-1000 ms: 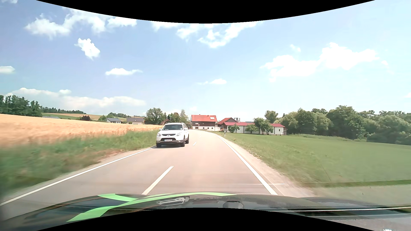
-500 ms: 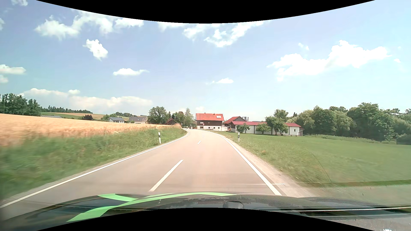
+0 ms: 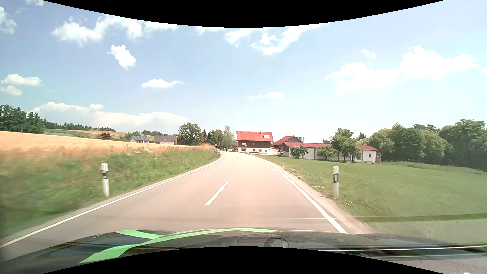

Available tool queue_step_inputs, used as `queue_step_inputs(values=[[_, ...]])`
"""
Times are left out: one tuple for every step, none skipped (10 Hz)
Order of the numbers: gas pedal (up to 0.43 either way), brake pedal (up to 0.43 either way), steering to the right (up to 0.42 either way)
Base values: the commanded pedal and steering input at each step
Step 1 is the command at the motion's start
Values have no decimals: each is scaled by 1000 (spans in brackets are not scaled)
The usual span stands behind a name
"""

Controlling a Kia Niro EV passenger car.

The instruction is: Follow the waypoints while adhering to traffic rules and regulations

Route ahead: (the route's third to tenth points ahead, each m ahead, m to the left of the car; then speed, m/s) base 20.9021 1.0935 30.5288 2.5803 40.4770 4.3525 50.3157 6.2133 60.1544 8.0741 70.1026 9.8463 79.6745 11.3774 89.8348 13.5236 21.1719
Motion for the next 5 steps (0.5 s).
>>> queue_step_inputs(values=[[130,0,-16],[118,0,-14],[98,0,-13],[98,0,-13],[98,0,-13]])
